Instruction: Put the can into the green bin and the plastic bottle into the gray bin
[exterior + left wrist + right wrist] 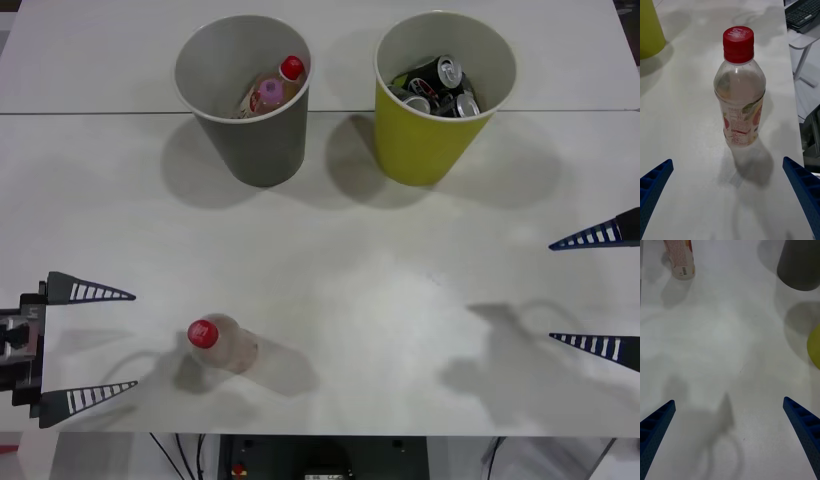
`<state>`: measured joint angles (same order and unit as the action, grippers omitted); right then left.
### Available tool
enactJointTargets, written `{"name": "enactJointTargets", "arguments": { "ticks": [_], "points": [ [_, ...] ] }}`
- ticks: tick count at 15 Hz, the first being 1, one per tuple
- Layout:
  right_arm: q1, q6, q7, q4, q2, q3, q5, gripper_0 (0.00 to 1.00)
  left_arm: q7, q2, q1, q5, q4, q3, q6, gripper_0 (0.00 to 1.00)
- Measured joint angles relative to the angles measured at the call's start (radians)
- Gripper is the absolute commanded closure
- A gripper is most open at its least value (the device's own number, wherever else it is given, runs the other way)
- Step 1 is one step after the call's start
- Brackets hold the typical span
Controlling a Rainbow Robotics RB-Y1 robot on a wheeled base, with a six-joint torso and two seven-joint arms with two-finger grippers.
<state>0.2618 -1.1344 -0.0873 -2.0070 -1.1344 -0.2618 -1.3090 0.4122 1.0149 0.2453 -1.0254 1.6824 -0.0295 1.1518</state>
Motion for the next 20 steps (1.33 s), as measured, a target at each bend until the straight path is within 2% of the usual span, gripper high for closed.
{"name": "enactJointTargets", "arguments": {
  "ticks": [5,8,13,20],
  "points": [
    [0.000,0.000,0.000,0.000,0.000,0.000,0.000,0.00,0.162,-0.009,-0.098,0.201,-0.176,0.176,0.011,0.00],
    [0.000,0.000,0.000,0.000,0.000,0.000,0.000,0.00,0.192,-0.044,-0.139,0.272,-0.241,0.243,0.029,0.00],
    [0.000,0.000,0.000,0.000,0.000,0.000,0.000,0.00,0.205,-0.149,-0.145,0.274,-0.274,0.248,0.030,0.00],
    [0.000,0.000,0.000,0.000,0.000,0.000,0.000,0.00,0.219,-0.291,-0.188,0.211,-0.334,0.248,0.030,0.00]
  ]
}}
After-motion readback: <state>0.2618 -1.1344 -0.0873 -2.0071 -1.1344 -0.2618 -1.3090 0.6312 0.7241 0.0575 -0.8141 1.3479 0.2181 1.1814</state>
